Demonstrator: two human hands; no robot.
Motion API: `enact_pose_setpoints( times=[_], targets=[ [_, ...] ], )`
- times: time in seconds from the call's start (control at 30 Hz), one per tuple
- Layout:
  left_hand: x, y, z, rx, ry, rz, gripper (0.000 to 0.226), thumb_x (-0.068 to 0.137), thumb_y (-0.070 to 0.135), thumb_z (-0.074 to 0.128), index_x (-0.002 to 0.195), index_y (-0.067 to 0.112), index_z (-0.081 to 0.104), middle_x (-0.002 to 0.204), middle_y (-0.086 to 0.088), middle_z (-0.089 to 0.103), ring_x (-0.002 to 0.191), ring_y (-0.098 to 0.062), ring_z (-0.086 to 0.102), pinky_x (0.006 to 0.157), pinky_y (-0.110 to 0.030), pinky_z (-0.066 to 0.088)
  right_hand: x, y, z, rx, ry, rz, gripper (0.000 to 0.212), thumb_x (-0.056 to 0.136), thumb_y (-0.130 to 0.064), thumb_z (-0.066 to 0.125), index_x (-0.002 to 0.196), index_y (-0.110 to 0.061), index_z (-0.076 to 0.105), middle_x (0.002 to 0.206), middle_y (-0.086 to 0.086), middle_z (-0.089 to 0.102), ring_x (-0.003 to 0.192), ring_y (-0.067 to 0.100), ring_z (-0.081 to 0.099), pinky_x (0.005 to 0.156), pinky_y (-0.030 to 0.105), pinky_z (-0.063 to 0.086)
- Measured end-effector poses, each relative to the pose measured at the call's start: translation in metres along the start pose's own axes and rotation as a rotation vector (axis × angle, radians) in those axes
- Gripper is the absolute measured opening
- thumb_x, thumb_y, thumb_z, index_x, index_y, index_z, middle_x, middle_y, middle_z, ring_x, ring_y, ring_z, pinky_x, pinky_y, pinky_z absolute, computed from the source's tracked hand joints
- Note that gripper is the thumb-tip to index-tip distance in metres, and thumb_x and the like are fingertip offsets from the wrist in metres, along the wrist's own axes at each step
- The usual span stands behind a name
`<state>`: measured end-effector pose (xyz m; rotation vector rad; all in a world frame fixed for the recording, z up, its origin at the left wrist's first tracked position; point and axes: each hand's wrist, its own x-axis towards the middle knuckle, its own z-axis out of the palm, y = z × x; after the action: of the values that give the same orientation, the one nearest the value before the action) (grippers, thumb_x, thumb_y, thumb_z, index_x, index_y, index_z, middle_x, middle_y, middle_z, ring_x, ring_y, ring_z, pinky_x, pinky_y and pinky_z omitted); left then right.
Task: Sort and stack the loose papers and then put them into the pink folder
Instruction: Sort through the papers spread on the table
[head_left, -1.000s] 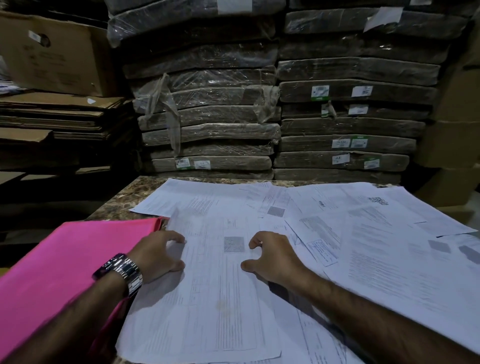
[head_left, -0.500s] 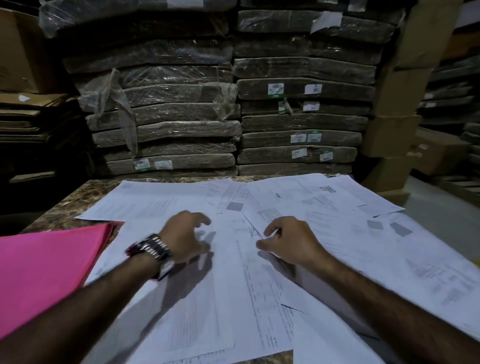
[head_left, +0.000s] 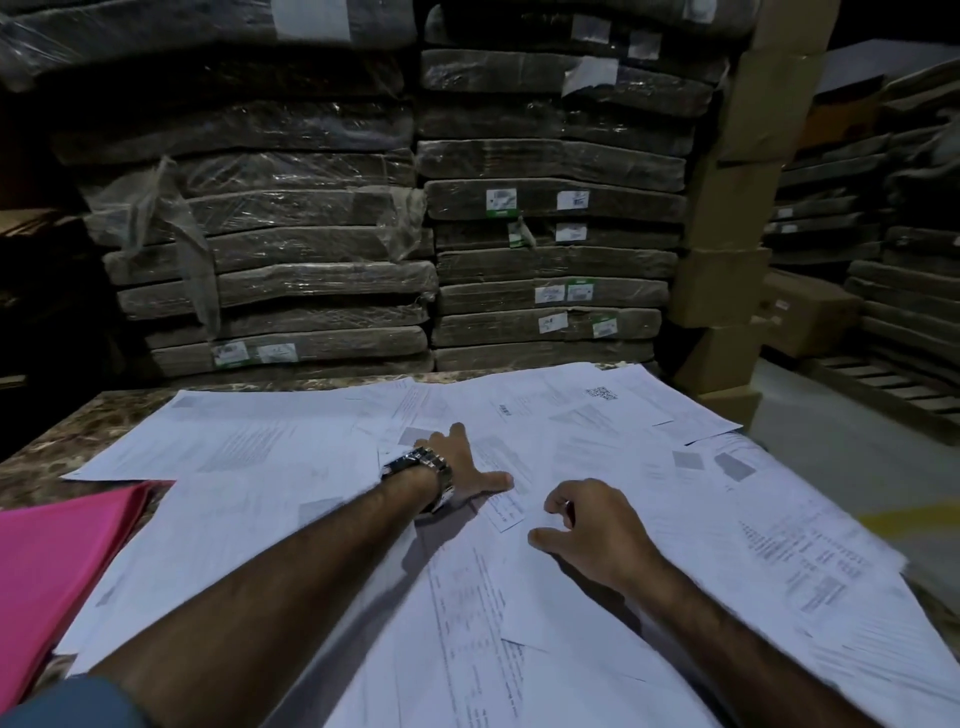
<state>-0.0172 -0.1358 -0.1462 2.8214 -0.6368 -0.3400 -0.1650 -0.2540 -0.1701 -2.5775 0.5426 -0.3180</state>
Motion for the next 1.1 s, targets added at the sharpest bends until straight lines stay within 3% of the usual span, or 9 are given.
enact_pose_setpoints(
  times=[0.1,0.3,0.43,0.53,0.67,0.77,0.87,0.93,1.1],
  targets=[
    [0.004,0.005,-0.008,0.094,0.014,0.016,0.107,0.055,0.080,0.064,0.140,0.021,0.034,0.137,-0.009,0.045,0.118,-0.030,0.047,0.090,-0.042,0.048,0.000,0.001,0.002,0.022,0.000,-0.017,0.046,0.074,-0.046,0.075,0.112,-0.022,0.067,0.092,-0.013,0.052,0.096,0.014,0.059,0.089,0.037,0.052],
    [0.014,0.001,-0.023,-0.240,0.057,0.023,0.069,0.071,0.044,0.077,0.130,0.024,0.047,0.137,-0.003,0.049,0.119,-0.024,0.050,0.084,-0.027,0.043,-0.001,0.003,-0.001,0.080,0.001,-0.030,0.046,0.075,-0.044,0.076,0.112,-0.019,0.067,0.071,-0.021,0.042,0.079,0.006,0.050,0.086,0.033,0.051],
    [0.020,-0.004,-0.022,-0.429,0.119,0.050,0.028,0.078,0.017,0.072,0.104,0.023,0.063,0.130,-0.002,0.056,0.115,-0.018,0.054,0.078,-0.022,0.042,0.000,0.005,-0.006,0.165,0.003,0.001,0.042,0.073,-0.035,0.080,0.108,-0.015,0.067,0.074,-0.015,0.051,0.074,0.008,0.053,0.079,0.026,0.050],
    [0.019,-0.009,-0.021,-0.442,0.109,0.087,0.014,0.079,0.013,0.072,0.087,0.024,0.070,0.114,0.001,0.066,0.102,-0.013,0.058,0.076,-0.023,0.045,0.001,0.008,-0.022,0.207,0.019,0.091,0.038,0.072,-0.021,0.081,0.106,-0.013,0.067,0.091,-0.002,0.070,0.081,0.010,0.064,0.077,0.021,0.050],
    [0.013,-0.013,-0.020,-0.376,0.114,0.095,0.013,0.077,0.014,0.074,0.086,0.024,0.073,0.105,0.002,0.069,0.092,-0.011,0.059,0.071,-0.019,0.044,0.001,0.025,-0.048,0.037,0.056,0.281,0.041,0.072,-0.023,0.082,0.108,-0.014,0.065,0.106,0.003,0.068,0.099,0.020,0.063,0.086,0.031,0.054],
    [0.007,-0.012,-0.017,-0.306,0.094,0.074,0.018,0.074,0.020,0.078,0.091,0.024,0.073,0.109,0.002,0.067,0.088,-0.013,0.056,0.066,-0.019,0.043,-0.008,0.035,-0.064,-0.152,-0.017,0.450,0.050,0.072,-0.040,0.079,0.110,-0.017,0.057,0.117,0.008,0.060,0.113,0.029,0.054,0.098,0.042,0.046],
    [-0.002,-0.004,-0.016,-0.031,0.146,0.058,0.032,0.073,0.039,0.075,0.103,0.030,0.069,0.119,0.000,0.056,0.105,-0.022,0.052,0.085,-0.032,0.048,-0.017,0.042,-0.073,-0.257,-0.060,0.573,0.074,0.072,-0.058,0.073,0.127,-0.017,0.045,0.136,0.013,0.040,0.130,0.034,0.035,0.101,0.050,0.038],
    [-0.008,0.005,-0.010,0.157,0.222,0.121,0.036,0.074,0.049,0.068,0.108,0.036,0.064,0.121,0.000,0.050,0.115,-0.026,0.046,0.092,-0.040,0.043,-0.017,0.049,-0.074,-0.253,-0.045,0.599,0.089,0.068,-0.065,0.072,0.133,-0.015,0.040,0.137,0.016,0.038,0.130,0.035,0.035,0.100,0.050,0.039],
    [-0.024,0.033,0.009,-0.070,0.000,0.374,0.047,0.070,0.053,0.073,0.103,0.021,0.065,0.098,0.004,0.060,0.091,-0.013,0.051,0.075,-0.024,0.042,-0.008,0.059,-0.070,-0.253,-0.033,0.581,0.087,0.062,-0.066,0.073,0.125,-0.015,0.044,0.128,0.013,0.051,0.120,0.031,0.045,0.087,0.040,0.042]
  ],
)
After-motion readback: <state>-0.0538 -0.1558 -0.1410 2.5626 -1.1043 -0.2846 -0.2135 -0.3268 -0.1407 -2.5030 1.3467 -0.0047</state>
